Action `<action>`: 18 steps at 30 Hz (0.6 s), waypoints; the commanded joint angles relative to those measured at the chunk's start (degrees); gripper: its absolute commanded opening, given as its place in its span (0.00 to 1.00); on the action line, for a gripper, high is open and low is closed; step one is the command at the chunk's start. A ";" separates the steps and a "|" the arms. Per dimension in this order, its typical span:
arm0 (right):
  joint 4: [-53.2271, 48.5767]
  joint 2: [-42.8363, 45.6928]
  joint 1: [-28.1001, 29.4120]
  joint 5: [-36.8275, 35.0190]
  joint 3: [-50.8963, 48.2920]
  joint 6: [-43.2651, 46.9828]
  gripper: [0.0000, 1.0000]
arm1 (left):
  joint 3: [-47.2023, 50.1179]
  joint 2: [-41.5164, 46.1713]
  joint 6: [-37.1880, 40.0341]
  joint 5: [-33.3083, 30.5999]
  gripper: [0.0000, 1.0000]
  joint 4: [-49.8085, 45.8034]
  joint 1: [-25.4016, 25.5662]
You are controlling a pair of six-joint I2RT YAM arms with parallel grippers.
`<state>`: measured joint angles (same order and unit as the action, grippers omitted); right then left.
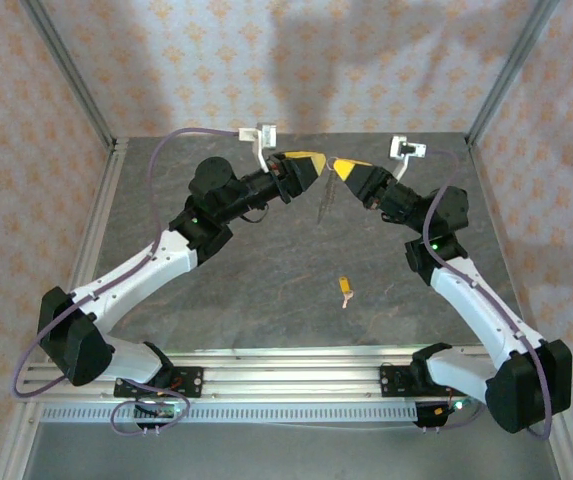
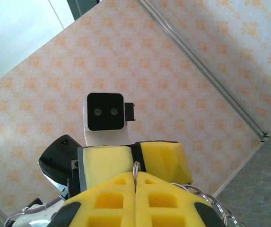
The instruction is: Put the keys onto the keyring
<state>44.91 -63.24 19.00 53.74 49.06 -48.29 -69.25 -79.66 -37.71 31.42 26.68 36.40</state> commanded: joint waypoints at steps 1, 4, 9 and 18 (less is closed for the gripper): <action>5.02 0.06 0.47 -0.43 0.42 -0.50 0.00 | -1.27 -0.85 0.01 1.58 0.36 3.05 0.69; 5.02 -0.12 0.63 -0.52 0.35 -0.49 0.00 | -1.62 -1.24 0.04 1.88 0.36 3.12 0.95; 5.08 -0.35 0.76 -0.55 0.18 -0.40 0.00 | -2.33 -1.77 0.21 2.29 0.35 3.22 1.38; 4.62 -0.35 0.68 -0.47 -0.14 -0.03 0.00 | -3.31 -2.65 0.23 2.77 0.30 3.57 2.01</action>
<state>45.54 -63.96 19.35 52.97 49.06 -48.45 -70.41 -81.76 -37.69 32.58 27.88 37.54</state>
